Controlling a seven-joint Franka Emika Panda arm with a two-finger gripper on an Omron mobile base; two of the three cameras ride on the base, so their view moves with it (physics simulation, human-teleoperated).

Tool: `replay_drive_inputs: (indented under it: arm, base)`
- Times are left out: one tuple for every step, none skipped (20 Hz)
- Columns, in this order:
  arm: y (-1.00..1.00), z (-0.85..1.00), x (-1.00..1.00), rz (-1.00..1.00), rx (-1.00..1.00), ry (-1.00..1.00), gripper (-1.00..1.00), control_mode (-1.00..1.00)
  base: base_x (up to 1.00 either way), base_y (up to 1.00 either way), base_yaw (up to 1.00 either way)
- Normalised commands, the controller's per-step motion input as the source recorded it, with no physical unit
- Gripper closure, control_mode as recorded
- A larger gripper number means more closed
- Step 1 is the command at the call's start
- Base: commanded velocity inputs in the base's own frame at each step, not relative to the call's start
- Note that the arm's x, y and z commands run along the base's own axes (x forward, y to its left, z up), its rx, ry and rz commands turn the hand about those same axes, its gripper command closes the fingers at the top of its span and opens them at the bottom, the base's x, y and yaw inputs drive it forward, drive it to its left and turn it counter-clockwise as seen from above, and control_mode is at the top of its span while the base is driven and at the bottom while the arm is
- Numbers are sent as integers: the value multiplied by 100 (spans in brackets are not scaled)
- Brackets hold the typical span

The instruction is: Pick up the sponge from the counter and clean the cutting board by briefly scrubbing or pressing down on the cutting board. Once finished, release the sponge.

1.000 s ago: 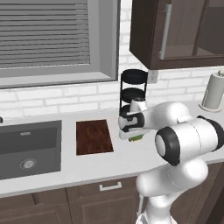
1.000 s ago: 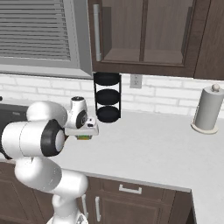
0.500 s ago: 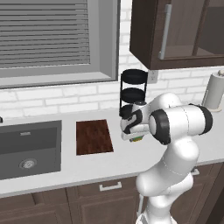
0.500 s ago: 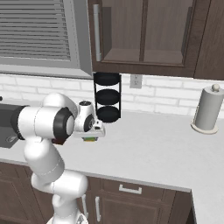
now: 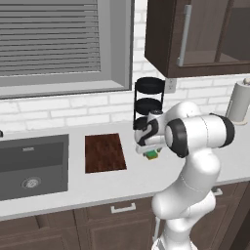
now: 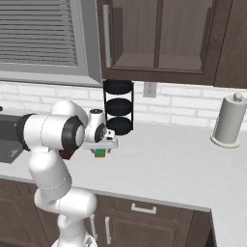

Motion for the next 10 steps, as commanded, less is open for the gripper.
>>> replay_drive_inputs:
  arm:
    - [-2,39,-10,0,0,0,-100,-100]
    - [0,50,-35,0,0,-2,-100,-100]
    - [0,54,-44,0,0,-4,-100,-100]
    - [0,59,-49,0,0,-4,-100,-100]
    - [0,60,-49,0,0,-5,-100,-100]
    - [0,58,-47,0,0,-5,-100,-100]
    - [0,52,-44,0,0,-4,-100,-100]
    - [0,50,-40,0,0,-2,-100,-100]
    - [0,49,-40,0,0,-3,-100,-100]
    - [0,51,-42,0,0,-2,-100,-100]
  base:
    - [0,0,0]
    - [0,0,0]
    - [0,0,0]
    - [0,0,0]
    - [0,0,0]
    - [0,0,0]
    - [0,0,0]
    - [0,0,0]
    - [0,0,0]
    - [0,0,0]
